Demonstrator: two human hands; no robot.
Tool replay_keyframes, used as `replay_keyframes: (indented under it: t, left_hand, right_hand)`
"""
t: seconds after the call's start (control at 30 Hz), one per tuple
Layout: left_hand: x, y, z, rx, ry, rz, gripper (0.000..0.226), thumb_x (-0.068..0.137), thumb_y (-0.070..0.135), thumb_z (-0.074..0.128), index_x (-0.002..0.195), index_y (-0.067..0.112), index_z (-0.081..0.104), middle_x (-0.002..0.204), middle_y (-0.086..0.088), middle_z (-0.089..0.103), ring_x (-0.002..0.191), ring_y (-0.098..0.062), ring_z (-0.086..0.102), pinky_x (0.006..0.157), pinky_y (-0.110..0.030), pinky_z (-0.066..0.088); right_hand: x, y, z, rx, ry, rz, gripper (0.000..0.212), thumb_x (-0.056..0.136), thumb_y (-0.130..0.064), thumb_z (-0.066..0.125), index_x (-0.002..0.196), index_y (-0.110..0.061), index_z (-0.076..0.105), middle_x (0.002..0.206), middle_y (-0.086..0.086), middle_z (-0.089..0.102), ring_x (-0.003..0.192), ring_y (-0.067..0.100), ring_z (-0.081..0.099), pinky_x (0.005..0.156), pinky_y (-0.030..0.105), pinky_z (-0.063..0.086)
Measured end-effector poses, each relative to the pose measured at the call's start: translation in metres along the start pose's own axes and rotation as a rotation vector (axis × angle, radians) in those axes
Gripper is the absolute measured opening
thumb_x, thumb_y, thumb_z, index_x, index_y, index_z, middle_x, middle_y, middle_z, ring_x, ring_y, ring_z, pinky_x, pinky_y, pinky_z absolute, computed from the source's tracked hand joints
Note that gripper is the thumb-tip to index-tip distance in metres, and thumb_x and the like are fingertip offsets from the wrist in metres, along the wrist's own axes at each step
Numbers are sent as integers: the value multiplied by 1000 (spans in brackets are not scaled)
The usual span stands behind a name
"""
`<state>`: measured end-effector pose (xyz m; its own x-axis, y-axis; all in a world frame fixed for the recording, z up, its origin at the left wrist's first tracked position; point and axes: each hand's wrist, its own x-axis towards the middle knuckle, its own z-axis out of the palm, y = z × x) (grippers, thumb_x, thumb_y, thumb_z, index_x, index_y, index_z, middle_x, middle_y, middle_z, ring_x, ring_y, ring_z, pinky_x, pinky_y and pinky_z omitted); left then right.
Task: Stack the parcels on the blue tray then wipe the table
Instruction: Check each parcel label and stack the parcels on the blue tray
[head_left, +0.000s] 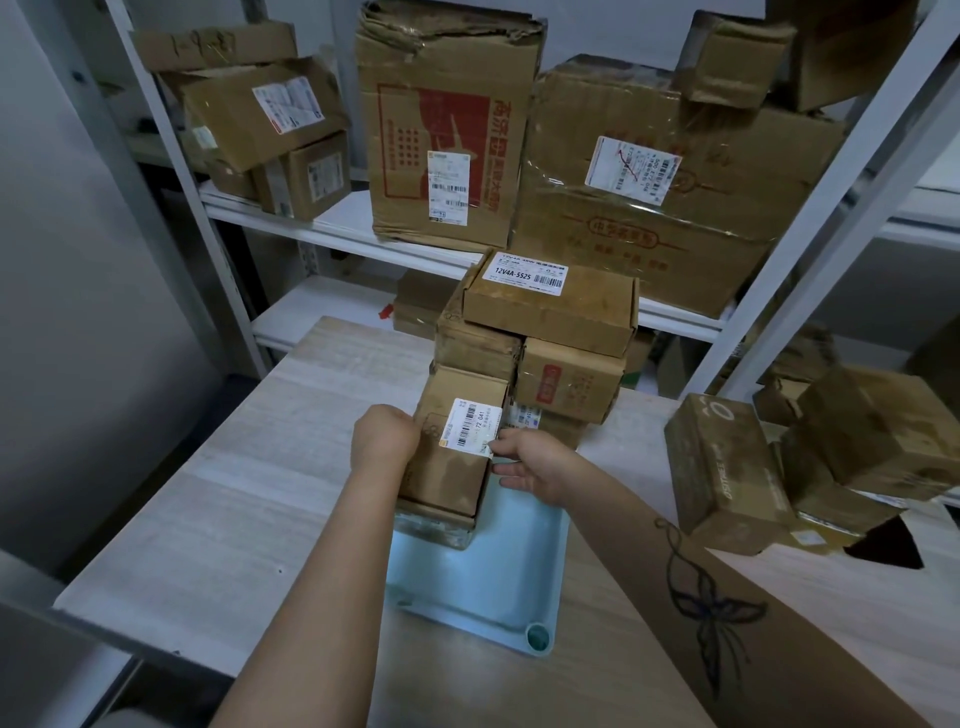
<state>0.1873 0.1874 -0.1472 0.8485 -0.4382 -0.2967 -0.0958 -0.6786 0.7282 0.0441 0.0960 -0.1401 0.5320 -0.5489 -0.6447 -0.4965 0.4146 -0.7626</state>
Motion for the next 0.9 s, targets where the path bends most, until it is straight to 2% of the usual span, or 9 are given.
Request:
replay_keyframes:
  t: [0.1, 0.17, 0.2, 0.23, 0.3, 0.43, 0.63, 0.77, 0.9]
  left_hand:
    - [-2, 0, 3, 26, 2, 20, 29, 88, 10, 50, 59, 14, 50, 67, -3, 52, 74, -29, 52, 62, -23, 39]
    - [-7, 3, 6, 36, 18, 52, 15, 88, 12, 52, 93, 13, 66, 98, -6, 64, 100, -32, 56, 77, -28, 42]
    - [-9, 4, 8, 47, 48, 63, 25, 87, 12, 54, 110, 12, 65, 113, -7, 63, 111, -31, 54, 83, -31, 44]
    - [-13, 8, 10, 51, 77, 83, 32, 86, 12, 54, 117, 13, 63, 120, -7, 62, 116, -29, 53, 86, -33, 44]
    - [-20, 17, 17, 16, 122, 156, 33, 83, 10, 54, 114, 16, 65, 119, -7, 62, 114, -28, 53, 89, -34, 46]
    - [-46, 41, 39, -136, 68, 291, 22, 88, 12, 54, 105, 15, 68, 108, -4, 67, 100, -24, 61, 85, -30, 50]
    - [-71, 63, 71, -328, -27, 428, 17, 89, 4, 54, 97, 4, 69, 99, -9, 70, 87, -16, 58, 69, -16, 35]
    - [-86, 73, 93, -360, -105, 467, 15, 89, 4, 54, 96, 7, 68, 94, -8, 68, 81, -13, 55, 69, -18, 38]
    - [-104, 86, 118, -376, -200, 492, 16, 90, 3, 54, 96, 6, 68, 86, 0, 62, 79, -11, 53, 64, -7, 39]
  right_hand:
    - [-1, 2, -2, -34, -37, 9, 23, 97, -17, 48, 119, -23, 52, 138, 2, 51, 111, 20, 48, 95, 31, 38]
    - [-2, 3, -4, -29, -29, 0, 33, 97, -17, 49, 129, -22, 48, 142, 0, 47, 122, 23, 47, 98, 32, 37]
    - [-3, 3, -6, -20, -14, -3, 39, 97, -17, 49, 135, -19, 44, 142, 0, 45, 126, 24, 46, 99, 32, 38]
    - [-4, 3, -8, -3, 4, -5, 44, 97, -16, 50, 140, -15, 40, 143, 1, 45, 127, 25, 46, 99, 32, 39]
    - [-6, 4, -14, 31, 43, -14, 49, 96, -16, 50, 143, -11, 37, 141, 4, 47, 120, 24, 52, 94, 32, 43]
    - [-13, 3, -34, 116, 89, -45, 36, 98, -16, 46, 133, -10, 49, 115, 6, 60, 102, 22, 58, 89, 34, 46]
    - [-30, 3, -65, 200, 162, -111, 29, 99, -16, 42, 125, -12, 55, 101, 2, 65, 80, 13, 61, 75, 27, 48]
    - [-37, 9, -88, 312, 233, -141, 29, 100, -16, 42, 126, -12, 53, 102, 3, 66, 78, 13, 62, 75, 28, 48]
    - [-44, 20, -117, 381, 292, -148, 32, 99, -17, 42, 130, -13, 50, 94, 1, 66, 82, 15, 62, 73, 28, 48]
